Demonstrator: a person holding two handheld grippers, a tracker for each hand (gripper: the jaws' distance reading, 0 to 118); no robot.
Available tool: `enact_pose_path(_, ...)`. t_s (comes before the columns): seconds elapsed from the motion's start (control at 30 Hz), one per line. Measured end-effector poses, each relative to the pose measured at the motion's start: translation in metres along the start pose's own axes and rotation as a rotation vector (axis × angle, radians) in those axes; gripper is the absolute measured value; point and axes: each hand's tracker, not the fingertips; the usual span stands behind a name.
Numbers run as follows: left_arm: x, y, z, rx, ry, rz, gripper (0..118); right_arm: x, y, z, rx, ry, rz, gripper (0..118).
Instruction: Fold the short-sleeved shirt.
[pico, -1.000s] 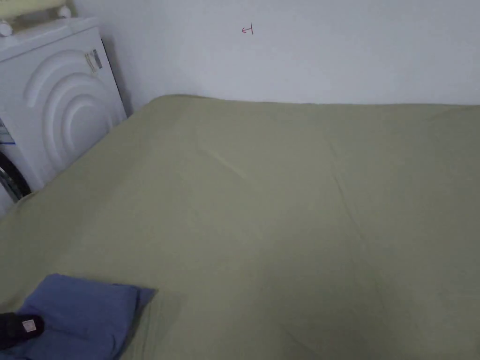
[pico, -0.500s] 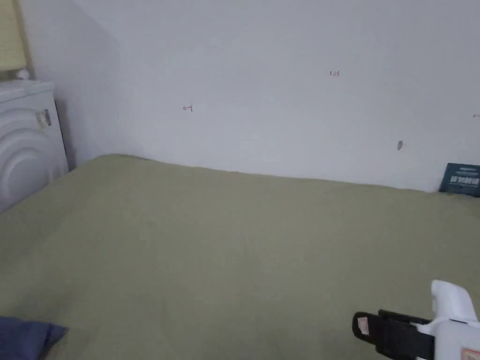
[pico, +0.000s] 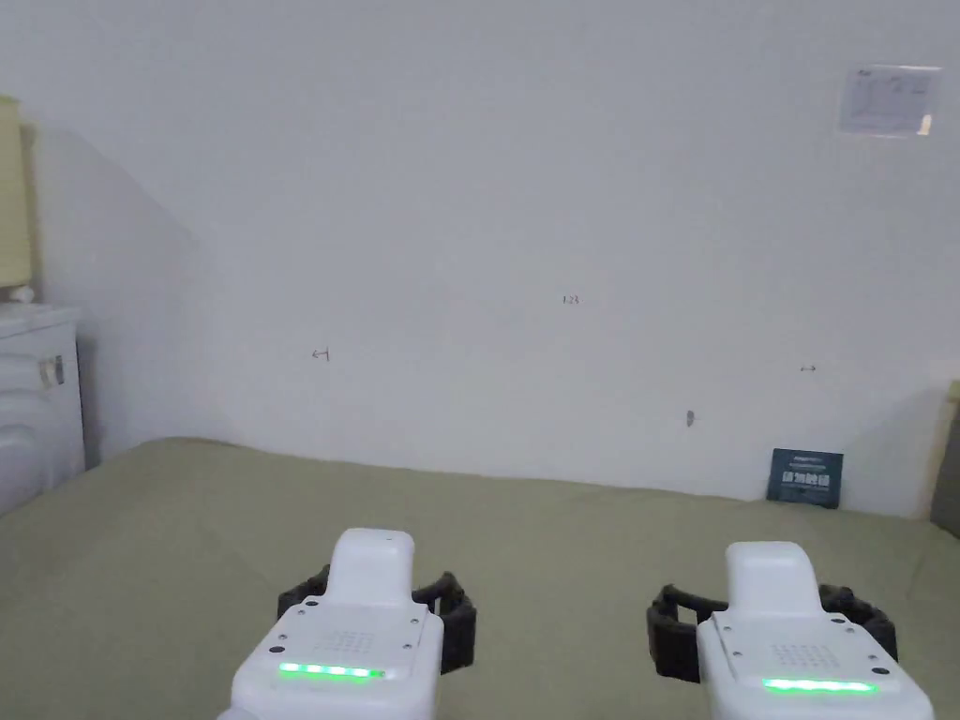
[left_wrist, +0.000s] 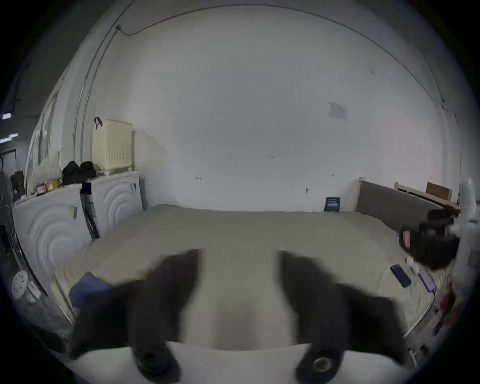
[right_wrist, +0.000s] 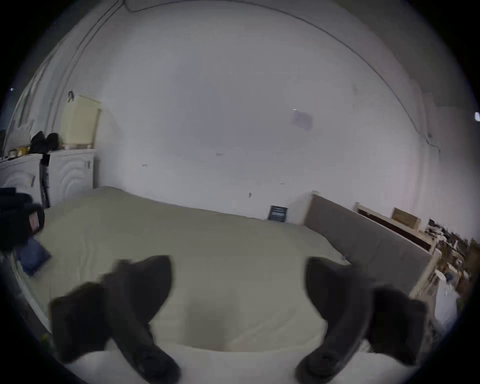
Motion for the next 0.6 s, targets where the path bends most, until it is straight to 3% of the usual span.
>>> enact_pose_path(0.03,0.002,-0.004,0.002,-0.042,0.0,0.01,105,-0.001,-0.006,0.008,0.005,0.001,-0.013,110)
enact_pose_path(0.07,0.003,-0.011,0.008,-0.039,0.021,0.016,113,-0.002,-0.015,0.016,0.016,0.0,-0.028,110)
enact_pose_path(0.2,0.006,-0.024,0.024,-0.015,0.029,0.039,115,-0.004,-0.038,0.038,0.018,0.029,-0.119,110)
enact_pose_path(0.6,0.012,-0.018,0.043,0.082,0.078,-0.024,118,0.0,-0.026,0.048,0.019,0.076,-0.133,110)
